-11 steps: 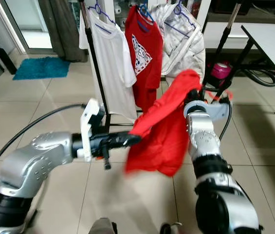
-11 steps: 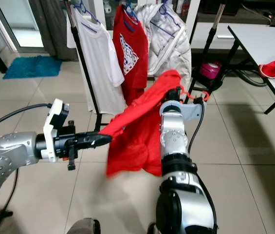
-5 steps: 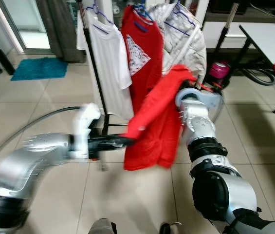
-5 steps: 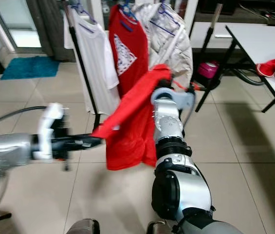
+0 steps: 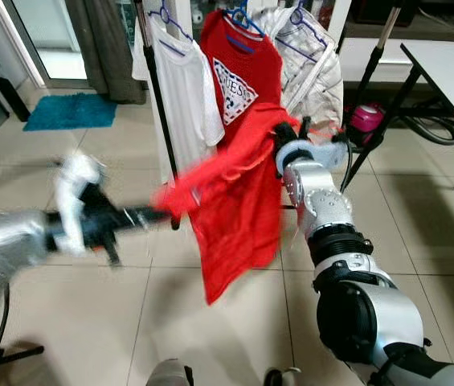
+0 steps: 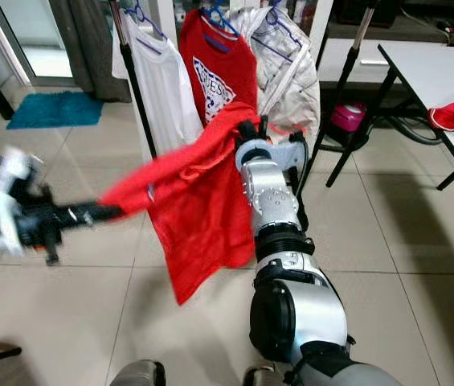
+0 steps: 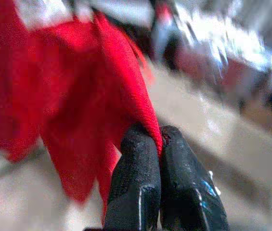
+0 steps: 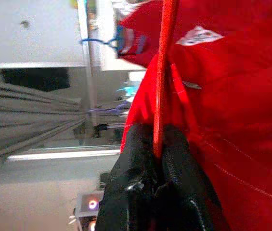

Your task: Hang hanger

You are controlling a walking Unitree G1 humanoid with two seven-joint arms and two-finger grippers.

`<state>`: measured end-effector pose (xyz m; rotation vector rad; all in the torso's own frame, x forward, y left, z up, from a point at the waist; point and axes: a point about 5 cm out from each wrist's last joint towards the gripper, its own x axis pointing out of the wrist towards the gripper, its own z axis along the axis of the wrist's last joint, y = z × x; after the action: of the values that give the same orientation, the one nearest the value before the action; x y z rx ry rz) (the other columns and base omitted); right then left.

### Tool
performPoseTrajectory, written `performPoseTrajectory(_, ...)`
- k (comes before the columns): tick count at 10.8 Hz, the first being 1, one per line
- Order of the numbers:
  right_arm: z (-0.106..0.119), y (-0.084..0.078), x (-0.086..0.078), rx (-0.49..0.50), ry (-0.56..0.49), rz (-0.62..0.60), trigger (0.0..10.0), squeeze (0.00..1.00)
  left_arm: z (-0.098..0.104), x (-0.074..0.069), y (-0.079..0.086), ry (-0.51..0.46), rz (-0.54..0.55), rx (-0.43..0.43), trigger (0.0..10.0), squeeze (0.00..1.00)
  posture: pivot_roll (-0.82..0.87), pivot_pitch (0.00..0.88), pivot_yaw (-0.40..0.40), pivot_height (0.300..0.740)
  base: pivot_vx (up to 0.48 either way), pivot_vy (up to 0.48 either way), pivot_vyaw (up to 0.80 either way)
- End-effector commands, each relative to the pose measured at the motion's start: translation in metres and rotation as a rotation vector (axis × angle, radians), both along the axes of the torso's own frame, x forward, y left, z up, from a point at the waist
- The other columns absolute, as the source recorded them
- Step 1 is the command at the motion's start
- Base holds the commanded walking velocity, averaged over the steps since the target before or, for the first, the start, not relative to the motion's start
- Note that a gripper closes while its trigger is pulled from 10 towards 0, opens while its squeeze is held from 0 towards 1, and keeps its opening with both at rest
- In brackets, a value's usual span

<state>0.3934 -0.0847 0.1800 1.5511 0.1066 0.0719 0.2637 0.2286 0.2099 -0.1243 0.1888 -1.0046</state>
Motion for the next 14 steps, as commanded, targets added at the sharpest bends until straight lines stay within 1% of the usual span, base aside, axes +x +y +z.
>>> performPoseTrajectory(1,0.004,0.014,-0.005,0.049,-0.025,-0.007,10.0,0.00,0.013,0.001,0.014,-0.026,0.058,-0.057,0.0,0.00,0.18,0.072,0.022,0.740,0.000,0.000,0.00)
performPoseTrajectory(2,0.000,0.014,-0.006,0.051,-0.009,-0.017,10.0,0.00,0.009,-0.001,0.012,-0.012,0.036,-0.044,0.0,0.00,0.18,0.072,0.022,0.740,0.000,0.000,0.00)
performPoseTrajectory(3,-0.001,0.014,-0.006,0.048,-0.003,-0.020,10.0,0.00,0.004,-0.004,0.006,0.004,0.007,-0.034,0.0,0.00,0.18,0.072,0.023,0.740,0.000,0.000,0.00)
performPoseTrajectory(4,-0.001,0.014,-0.006,0.041,0.005,-0.033,10.0,0.00,-0.001,-0.006,-0.010,0.023,-0.045,-0.049,0.0,0.00,0.18,0.072,0.024,0.740,0.000,0.000,0.00)
performPoseTrajectory(5,-0.001,0.014,-0.006,0.044,0.014,-0.042,10.0,0.00,-0.007,-0.008,-0.021,0.042,-0.090,-0.045,0.0,0.00,0.18,0.072,0.027,0.740,0.000,0.000,0.00)
performPoseTrajectory(6,-0.001,0.014,-0.006,0.043,0.016,-0.043,10.0,0.00,-0.010,-0.008,-0.025,0.050,-0.098,-0.036,0.0,0.00,0.18,0.071,0.027,0.740,0.000,0.000,0.00)
performPoseTrajectory(14,-0.001,0.014,-0.006,0.043,0.016,-0.043,10.0,0.00,-0.010,-0.008,-0.025,0.050,-0.098,-0.036,0.0,0.00,0.18,0.071,0.027,0.740,0.000,0.000,0.00)
